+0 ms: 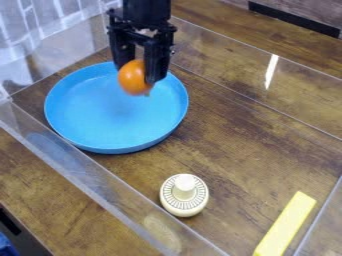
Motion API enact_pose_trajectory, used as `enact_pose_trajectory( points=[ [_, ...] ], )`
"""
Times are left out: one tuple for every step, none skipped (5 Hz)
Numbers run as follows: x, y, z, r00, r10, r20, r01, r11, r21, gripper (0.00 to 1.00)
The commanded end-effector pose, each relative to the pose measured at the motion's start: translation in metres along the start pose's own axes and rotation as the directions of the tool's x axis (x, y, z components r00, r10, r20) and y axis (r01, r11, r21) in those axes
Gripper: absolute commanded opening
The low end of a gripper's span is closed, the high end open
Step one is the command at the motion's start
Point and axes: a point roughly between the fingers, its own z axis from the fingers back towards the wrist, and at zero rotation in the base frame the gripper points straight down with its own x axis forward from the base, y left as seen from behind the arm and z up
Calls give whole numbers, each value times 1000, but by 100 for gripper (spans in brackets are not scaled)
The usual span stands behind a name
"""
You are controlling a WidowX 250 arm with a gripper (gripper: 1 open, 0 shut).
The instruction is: Remove the orange ball from inside the blue tray and put it on the table
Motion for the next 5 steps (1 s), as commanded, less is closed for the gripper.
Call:
enact_pose_trajectory(
  points=[
    [10,-5,18,998,-39,54,37,999,27,0],
    [12,-5,18,997,-48,55,46,998,30,0],
    [15,-4,19,997,-57,57,56,998,32,0],
    [18,-4,20,996,-68,60,65,997,37,0],
    [20,-5,21,995,-80,66,77,996,43,0]
  ],
)
